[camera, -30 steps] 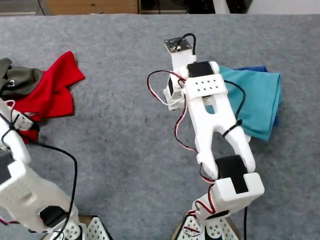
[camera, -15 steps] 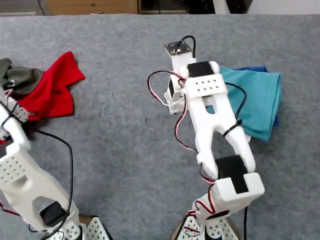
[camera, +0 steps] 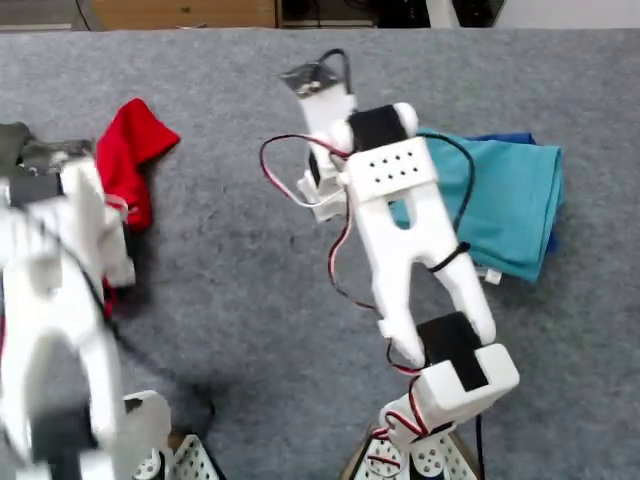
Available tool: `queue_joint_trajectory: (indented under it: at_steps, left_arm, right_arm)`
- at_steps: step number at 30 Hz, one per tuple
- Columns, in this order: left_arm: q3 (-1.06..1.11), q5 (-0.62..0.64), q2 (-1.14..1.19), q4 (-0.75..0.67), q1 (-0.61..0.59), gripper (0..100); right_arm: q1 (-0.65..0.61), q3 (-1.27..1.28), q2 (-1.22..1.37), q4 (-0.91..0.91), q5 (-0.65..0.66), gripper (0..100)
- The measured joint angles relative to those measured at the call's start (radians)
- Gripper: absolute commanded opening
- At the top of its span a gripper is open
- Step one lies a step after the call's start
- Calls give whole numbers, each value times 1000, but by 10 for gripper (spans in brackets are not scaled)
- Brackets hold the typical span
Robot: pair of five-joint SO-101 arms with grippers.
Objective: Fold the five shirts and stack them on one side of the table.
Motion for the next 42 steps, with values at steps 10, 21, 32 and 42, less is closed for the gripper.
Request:
queue_joint_trajectory:
  at_steps: [10,21,32,42]
  left_arm:
    - [210,-199,-848,21,-133,22]
    - [258,-244,-1145,-3,-789,287]
    - [430,-181,-1149,-282,-1212,267]
    - [459,-181,-1149,-310,-1231,267]
  right_arm:
    - [-229,-249,315,0,-35,385]
    - [-422,-953,815,52,-227,301]
    - [-606,-1270,1129,-91,-367,296]
    - [-568,-1272,1232,-161,-393,29]
